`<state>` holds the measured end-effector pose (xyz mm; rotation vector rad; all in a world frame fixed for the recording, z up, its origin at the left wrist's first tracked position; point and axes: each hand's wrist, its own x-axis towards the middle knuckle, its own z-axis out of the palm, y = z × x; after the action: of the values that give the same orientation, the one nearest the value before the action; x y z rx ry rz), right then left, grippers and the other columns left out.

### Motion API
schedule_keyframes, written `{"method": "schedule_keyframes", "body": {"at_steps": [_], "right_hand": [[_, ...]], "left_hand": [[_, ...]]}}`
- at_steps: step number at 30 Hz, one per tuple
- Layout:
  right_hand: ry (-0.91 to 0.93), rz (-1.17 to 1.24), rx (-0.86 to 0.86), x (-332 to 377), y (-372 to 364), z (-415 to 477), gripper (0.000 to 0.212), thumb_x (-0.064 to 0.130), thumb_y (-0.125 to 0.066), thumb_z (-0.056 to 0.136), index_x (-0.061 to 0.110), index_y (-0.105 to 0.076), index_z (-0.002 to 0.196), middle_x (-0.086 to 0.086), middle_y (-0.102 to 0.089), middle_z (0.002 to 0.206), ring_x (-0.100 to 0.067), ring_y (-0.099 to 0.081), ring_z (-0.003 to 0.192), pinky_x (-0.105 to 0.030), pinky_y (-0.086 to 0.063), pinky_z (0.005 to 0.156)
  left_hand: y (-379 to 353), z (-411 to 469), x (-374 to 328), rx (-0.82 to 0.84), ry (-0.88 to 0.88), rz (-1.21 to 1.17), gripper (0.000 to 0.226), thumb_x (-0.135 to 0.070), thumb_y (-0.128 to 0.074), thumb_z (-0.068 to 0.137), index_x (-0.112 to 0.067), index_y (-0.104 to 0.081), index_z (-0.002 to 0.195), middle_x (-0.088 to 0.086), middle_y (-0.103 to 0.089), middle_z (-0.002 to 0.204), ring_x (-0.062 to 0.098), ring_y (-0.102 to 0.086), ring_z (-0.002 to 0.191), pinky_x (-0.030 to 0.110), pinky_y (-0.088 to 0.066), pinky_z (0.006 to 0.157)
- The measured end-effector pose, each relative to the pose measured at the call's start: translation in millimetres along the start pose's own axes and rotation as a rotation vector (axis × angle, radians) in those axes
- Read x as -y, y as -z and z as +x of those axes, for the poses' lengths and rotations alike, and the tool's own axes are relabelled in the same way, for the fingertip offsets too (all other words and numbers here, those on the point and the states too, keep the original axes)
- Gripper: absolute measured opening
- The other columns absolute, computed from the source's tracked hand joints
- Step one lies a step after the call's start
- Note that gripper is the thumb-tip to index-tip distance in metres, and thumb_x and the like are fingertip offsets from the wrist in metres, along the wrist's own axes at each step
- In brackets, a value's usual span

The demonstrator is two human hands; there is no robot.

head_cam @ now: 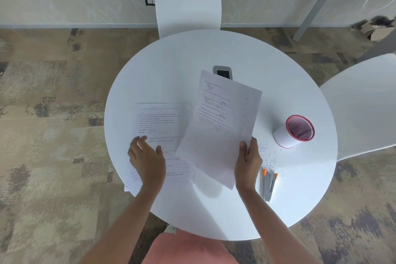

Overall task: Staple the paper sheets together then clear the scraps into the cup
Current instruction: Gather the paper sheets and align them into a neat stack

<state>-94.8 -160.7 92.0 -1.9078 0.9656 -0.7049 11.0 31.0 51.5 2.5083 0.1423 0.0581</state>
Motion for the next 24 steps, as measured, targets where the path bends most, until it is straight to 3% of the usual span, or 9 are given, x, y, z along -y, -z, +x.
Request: {"method": "schedule_keyframes", "body": {"at_steps": [3, 6, 12, 17, 19, 24], "right_hand": [[-0.054, -0.006, 0.001, -2, 1, 6, 0.013, 0.005, -0.043, 0.097, 0.009, -0.048, 0.087, -0.006, -0.036, 0.059, -0.012, -0.026, 0.052, -0.021, -0.024, 0.046], [-0.113, -0.019, 0.003, -5, 2, 11, 0.012, 0.004, -0.043, 0.097, 0.004, -0.047, 0.085, -0.005, -0.038, 0.061, -0.015, -0.026, 0.054, -0.021, -0.024, 0.047], [-0.160, -0.056, -0.012, -7, 4, 16, 0.014, 0.003, -0.044, 0.095, 0.009, -0.046, 0.083, 0.000, -0.038, 0.060, -0.017, -0.031, 0.055, -0.017, -0.027, 0.047], [-0.173, -0.069, -0.012, -7, 3, 14, 0.018, 0.002, -0.044, 0.095, 0.012, -0.041, 0.081, 0.007, -0.033, 0.057, -0.013, -0.029, 0.053, -0.016, -0.027, 0.045], [-0.171, -0.086, -0.005, -8, 2, 13, 0.017, 0.003, -0.044, 0.096, 0.012, -0.042, 0.082, 0.006, -0.034, 0.057, -0.015, -0.031, 0.054, -0.019, -0.026, 0.046], [-0.188, -0.123, -0.006, -7, 2, 13, 0.015, 0.004, -0.042, 0.096, 0.012, -0.043, 0.082, 0.001, -0.039, 0.058, -0.016, -0.034, 0.052, -0.026, -0.028, 0.048]], "left_hand": [[2, 9, 5, 0.173, 0.250, 0.166, 0.074, -0.030, -0.075, 0.083, 0.001, -0.036, 0.138, 0.024, -0.026, 0.150, 0.045, -0.026, 0.136, 0.057, -0.028, 0.107], [6, 16, 9, 0.257, 0.397, 0.210, 0.091, -0.039, -0.079, 0.078, 0.000, -0.026, 0.141, 0.024, -0.018, 0.151, 0.047, -0.026, 0.133, 0.059, -0.031, 0.105], [9, 21, 16, 0.253, 0.430, 0.189, 0.087, -0.033, -0.086, 0.071, -0.001, -0.030, 0.130, 0.030, -0.033, 0.132, 0.050, -0.040, 0.118, 0.056, -0.046, 0.092], [15, 26, 21, 0.293, 0.447, 0.197, 0.092, -0.035, -0.088, 0.068, 0.003, -0.029, 0.128, 0.036, -0.046, 0.125, 0.051, -0.047, 0.117, 0.054, -0.042, 0.096], [18, 27, 21, 0.294, 0.424, 0.230, 0.086, -0.034, -0.085, 0.072, 0.001, -0.032, 0.129, 0.032, -0.058, 0.120, 0.048, -0.048, 0.120, 0.052, -0.040, 0.096], [29, 24, 10, 0.111, 0.214, 0.199, 0.032, -0.023, -0.061, 0.093, -0.003, -0.056, 0.117, 0.021, -0.067, 0.103, 0.043, -0.057, 0.102, 0.045, -0.041, 0.079]]}}
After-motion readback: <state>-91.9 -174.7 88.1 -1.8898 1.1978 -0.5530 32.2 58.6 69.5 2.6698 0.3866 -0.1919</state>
